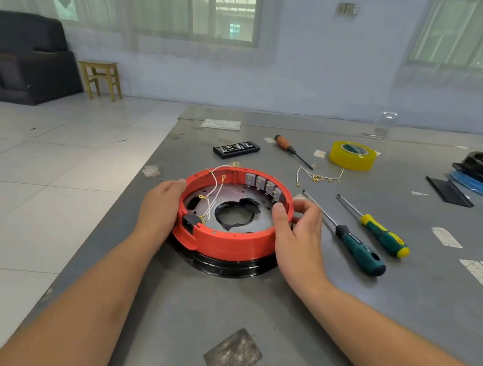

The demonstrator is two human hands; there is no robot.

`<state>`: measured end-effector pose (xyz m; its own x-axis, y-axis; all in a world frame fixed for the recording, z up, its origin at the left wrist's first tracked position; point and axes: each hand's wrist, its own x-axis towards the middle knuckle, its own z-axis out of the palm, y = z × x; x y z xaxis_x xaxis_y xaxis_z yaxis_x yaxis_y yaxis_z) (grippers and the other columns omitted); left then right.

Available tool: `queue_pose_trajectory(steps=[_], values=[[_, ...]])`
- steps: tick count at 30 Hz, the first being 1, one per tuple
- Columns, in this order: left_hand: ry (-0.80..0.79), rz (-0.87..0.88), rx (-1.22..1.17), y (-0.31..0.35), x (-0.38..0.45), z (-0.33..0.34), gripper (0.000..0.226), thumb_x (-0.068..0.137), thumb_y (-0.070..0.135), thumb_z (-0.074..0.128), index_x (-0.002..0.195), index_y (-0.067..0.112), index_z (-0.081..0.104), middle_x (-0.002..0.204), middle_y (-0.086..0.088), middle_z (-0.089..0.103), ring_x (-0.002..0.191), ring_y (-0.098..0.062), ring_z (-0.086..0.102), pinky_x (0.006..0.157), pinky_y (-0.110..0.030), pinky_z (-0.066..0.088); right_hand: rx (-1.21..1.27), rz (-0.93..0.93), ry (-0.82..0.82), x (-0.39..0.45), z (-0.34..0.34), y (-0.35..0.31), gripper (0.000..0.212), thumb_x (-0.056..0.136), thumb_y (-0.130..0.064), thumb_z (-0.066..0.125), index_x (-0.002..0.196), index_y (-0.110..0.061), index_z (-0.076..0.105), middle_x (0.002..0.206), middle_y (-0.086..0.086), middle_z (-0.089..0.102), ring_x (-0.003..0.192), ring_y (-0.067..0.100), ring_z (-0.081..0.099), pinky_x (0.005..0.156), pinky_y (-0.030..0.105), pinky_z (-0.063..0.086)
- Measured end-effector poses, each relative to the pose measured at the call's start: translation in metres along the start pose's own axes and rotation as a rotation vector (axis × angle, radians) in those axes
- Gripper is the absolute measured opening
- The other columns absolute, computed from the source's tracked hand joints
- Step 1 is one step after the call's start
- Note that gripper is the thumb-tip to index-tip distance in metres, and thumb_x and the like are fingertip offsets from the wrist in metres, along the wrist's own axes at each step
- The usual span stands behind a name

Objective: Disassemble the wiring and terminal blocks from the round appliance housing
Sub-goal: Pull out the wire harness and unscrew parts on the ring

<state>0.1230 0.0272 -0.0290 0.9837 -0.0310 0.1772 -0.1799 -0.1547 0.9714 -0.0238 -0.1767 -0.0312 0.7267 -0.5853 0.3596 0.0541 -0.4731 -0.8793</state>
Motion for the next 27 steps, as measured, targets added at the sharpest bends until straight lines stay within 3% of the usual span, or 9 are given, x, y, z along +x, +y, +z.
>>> queue_pose_trajectory(steps=[2,5,9,13,16,18,20,24,27], values=[[0.015,0.031,0.023,-0.001,-0.006,-0.001,0.034,0.098,0.045,0.055,0.079,0.019,0.067,0.066,0.011,0.062,0.067,-0.009,0.056,0.067,-0.031,0.042,0.035,0.030,-0.019,0.004,0.000,0.000,0.022,0.099,-0.051,0.053,0.113,-0.040,0.041,0.116,-0.025,0.047,0.119,0.010,0.052,0.103,0.032,0.041],[0.060,0.030,0.060,0.001,-0.015,0.002,0.035,0.104,0.041,0.054,0.074,0.024,0.060,0.055,0.018,0.056,0.056,0.000,0.049,0.065,-0.032,0.038,0.074,0.069,-0.048,0.009,0.003,-0.002,0.029,0.099,-0.053,0.054,0.117,-0.041,0.036,0.107,-0.030,0.051,0.100,-0.018,0.053,0.081,0.011,0.038],[0.200,0.016,0.059,0.005,-0.028,0.016,0.040,0.103,0.051,0.053,0.074,0.024,0.056,0.067,0.010,0.060,0.068,-0.009,0.056,0.065,-0.034,0.038,0.091,0.141,-0.027,0.019,0.009,-0.003,0.031,0.099,-0.056,0.051,0.118,-0.040,0.033,0.102,-0.023,0.053,0.091,-0.007,0.053,0.070,0.012,0.035],[0.194,0.030,0.113,0.003,-0.030,0.017,0.038,0.102,0.057,0.051,0.083,0.026,0.059,0.081,0.003,0.067,0.081,-0.015,0.062,0.071,-0.036,0.040,0.101,0.169,-0.011,0.023,0.013,-0.004,0.033,0.098,-0.060,0.050,0.117,-0.036,0.036,0.099,-0.020,0.054,0.088,-0.004,0.053,0.068,0.013,0.035],[0.165,0.057,0.165,0.001,-0.029,0.016,0.034,0.101,0.059,0.051,0.089,0.028,0.059,0.088,0.004,0.069,0.087,-0.013,0.064,0.072,-0.034,0.040,0.100,0.127,0.013,0.025,0.010,-0.002,0.038,0.099,-0.062,0.046,0.124,-0.033,0.047,0.120,-0.010,0.056,0.111,0.009,0.054,0.089,0.023,0.040],[0.156,0.078,0.186,0.000,-0.030,0.018,0.032,0.101,0.059,0.051,0.093,0.028,0.059,0.092,0.004,0.070,0.090,-0.010,0.064,0.071,-0.031,0.041,0.059,0.130,0.009,0.026,0.008,0.000,0.053,0.100,-0.063,0.042,0.140,-0.031,0.050,0.143,-0.002,0.042,0.138,0.019,0.037,0.112,0.034,0.030],[0.152,0.085,0.183,0.001,-0.031,0.018,0.033,0.100,0.058,0.052,0.097,0.027,0.060,0.096,0.006,0.069,0.092,-0.007,0.063,0.070,-0.025,0.040,0.012,0.148,-0.042,0.027,0.006,0.001,0.065,0.099,-0.067,0.037,0.153,-0.033,0.040,0.152,0.001,0.033,0.147,0.023,0.025,0.119,0.039,0.022],[0.128,0.093,0.165,0.002,-0.032,0.017,0.034,0.101,0.057,0.054,0.105,0.025,0.062,0.102,0.007,0.069,0.099,-0.011,0.063,0.074,-0.027,0.040,0.052,0.136,-0.056,0.027,0.008,0.004,0.074,0.098,-0.066,0.041,0.160,-0.029,0.026,0.160,-0.003,0.033,0.149,0.018,0.027,0.123,0.041,0.023],[0.093,0.106,0.148,0.003,-0.032,0.018,0.029,0.101,0.054,0.056,0.106,0.026,0.062,0.110,0.005,0.068,0.104,-0.013,0.063,0.084,-0.032,0.044,0.180,0.170,-0.032,0.028,0.011,0.003,0.059,0.096,-0.056,0.056,0.146,-0.028,0.042,0.137,-0.012,0.056,0.123,0.008,0.053,0.099,0.026,0.040]])
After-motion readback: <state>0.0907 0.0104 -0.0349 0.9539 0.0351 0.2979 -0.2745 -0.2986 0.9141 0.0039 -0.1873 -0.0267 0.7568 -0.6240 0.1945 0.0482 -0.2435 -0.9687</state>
